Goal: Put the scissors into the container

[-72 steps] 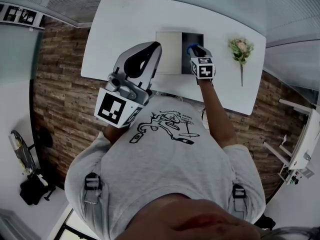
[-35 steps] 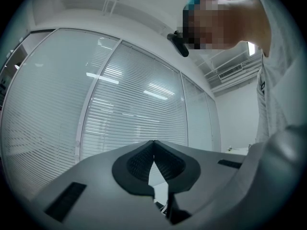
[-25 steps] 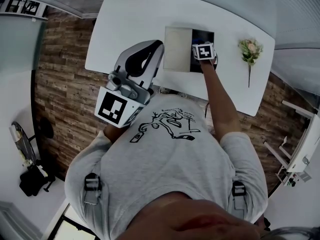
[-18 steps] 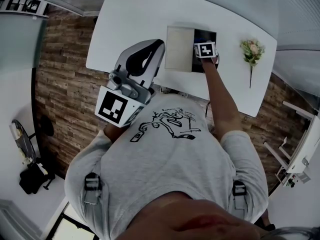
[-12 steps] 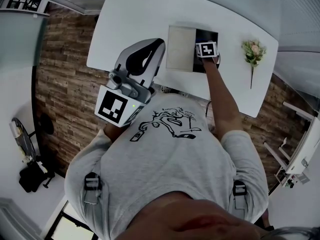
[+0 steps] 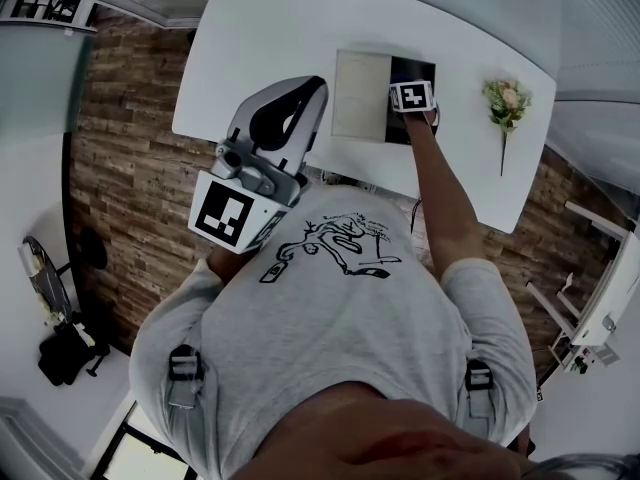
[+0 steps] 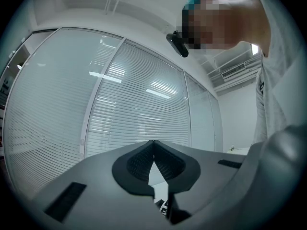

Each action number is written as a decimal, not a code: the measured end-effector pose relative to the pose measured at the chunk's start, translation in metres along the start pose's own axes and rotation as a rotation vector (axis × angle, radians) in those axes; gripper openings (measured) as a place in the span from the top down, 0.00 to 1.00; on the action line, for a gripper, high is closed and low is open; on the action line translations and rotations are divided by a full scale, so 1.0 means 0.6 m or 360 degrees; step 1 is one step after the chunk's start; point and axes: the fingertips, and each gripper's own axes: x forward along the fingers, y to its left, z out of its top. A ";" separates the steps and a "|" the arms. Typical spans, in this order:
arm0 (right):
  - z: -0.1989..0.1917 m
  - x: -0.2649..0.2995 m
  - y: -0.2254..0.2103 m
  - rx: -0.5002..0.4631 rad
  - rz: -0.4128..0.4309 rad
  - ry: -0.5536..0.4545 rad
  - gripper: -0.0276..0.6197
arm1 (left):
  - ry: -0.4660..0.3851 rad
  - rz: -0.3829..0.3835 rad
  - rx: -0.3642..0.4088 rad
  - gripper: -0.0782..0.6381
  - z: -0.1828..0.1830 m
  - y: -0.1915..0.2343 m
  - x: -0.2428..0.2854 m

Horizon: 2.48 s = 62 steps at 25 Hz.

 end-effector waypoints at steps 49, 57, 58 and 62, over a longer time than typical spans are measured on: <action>0.169 -0.566 0.061 -0.0275 0.0025 -0.1217 0.92 | 0.0016 -0.0118 -0.0021 0.86 -0.029 -0.059 0.036; 0.178 -0.690 0.072 -0.0282 0.0000 -0.1420 0.94 | 0.0018 -0.0127 0.0000 0.86 -0.025 -0.061 0.045; 0.177 -0.702 0.074 -0.0285 -0.0008 -0.1437 0.94 | 0.0024 -0.0122 0.0003 0.86 -0.025 -0.061 0.044; 0.173 -0.745 0.090 -0.0301 -0.0009 -0.1498 0.94 | 0.0029 -0.0122 0.0016 0.86 -0.024 -0.064 0.044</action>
